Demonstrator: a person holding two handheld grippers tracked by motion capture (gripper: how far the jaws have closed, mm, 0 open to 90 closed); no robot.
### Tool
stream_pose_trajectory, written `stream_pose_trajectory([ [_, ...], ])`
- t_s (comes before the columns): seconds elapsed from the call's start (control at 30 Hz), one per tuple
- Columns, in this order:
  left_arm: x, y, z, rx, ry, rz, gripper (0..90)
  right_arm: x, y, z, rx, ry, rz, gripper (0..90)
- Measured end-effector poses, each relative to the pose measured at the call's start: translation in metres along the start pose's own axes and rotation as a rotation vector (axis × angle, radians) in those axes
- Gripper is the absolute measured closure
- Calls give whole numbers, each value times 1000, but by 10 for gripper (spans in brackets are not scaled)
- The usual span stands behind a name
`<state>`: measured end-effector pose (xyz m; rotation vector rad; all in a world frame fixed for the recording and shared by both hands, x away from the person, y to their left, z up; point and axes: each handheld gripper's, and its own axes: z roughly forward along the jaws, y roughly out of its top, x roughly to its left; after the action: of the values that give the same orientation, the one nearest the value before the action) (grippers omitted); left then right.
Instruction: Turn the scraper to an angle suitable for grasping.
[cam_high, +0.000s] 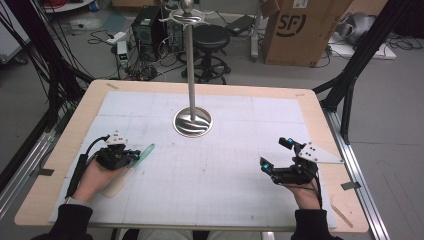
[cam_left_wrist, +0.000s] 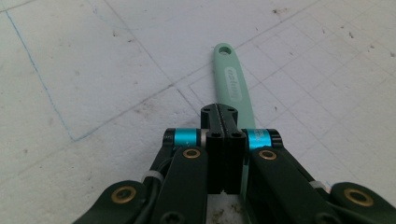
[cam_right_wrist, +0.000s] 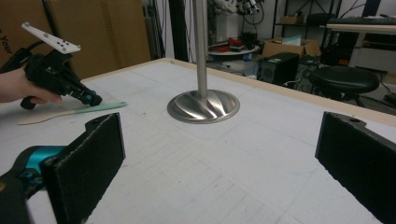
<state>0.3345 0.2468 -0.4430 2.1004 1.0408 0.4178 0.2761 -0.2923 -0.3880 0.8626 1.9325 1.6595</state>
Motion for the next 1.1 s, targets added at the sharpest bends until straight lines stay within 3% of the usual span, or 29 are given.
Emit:
stream_pose_trajectory([
  [0.33,-19,1,0,24,-141,114,899,2,-1,4,22,8,0,3],
  [0.5,-27,4,0,48,-99,130,899,1,-1,3,14,3,2,3],
  [0.57,-29,4,-1,50,-129,131,898,1,-1,3,9,1,-3,3],
  [0.7,-37,3,-1,51,-171,173,898,1,-1,3,12,1,2,3],
  [0.87,-40,3,-1,54,-177,179,898,2,-1,4,16,3,-3,3],
  [0.97,-44,3,-1,54,-215,211,898,2,-1,3,19,2,-3,3],
  [1.1,-49,3,-1,56,-267,221,898,2,-1,4,20,1,-1,3],
])
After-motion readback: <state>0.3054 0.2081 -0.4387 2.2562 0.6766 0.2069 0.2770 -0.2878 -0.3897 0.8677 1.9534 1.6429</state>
